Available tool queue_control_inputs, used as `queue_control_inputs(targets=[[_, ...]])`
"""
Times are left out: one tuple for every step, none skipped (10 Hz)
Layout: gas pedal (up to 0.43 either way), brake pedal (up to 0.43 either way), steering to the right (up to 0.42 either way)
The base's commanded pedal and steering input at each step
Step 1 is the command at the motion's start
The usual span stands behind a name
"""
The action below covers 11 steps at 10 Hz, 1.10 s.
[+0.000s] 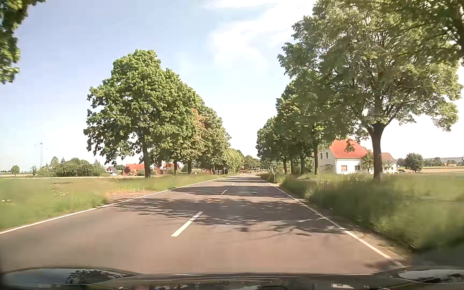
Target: Follow the waypoints while adhering to traffic rules and regulations
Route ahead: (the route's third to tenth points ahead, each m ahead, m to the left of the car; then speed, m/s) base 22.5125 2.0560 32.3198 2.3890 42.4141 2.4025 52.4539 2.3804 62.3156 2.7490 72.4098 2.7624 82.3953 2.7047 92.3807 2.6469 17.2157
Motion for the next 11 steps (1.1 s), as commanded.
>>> queue_control_inputs(targets=[[0.177, 0.0, 0.0], [0.177, 0.0, 0.0], [0.177, 0.0, 0.0], [0.177, 0.0, 0.0], [0.177, 0.0, 0.0], [0.177, 0.0, -0.001], [0.177, 0.0, 0.0], [0.177, 0.0, -0.001], [0.177, 0.0, -0.001], [0.177, 0.0, 0.0], [0.177, 0.0, 0.0]])
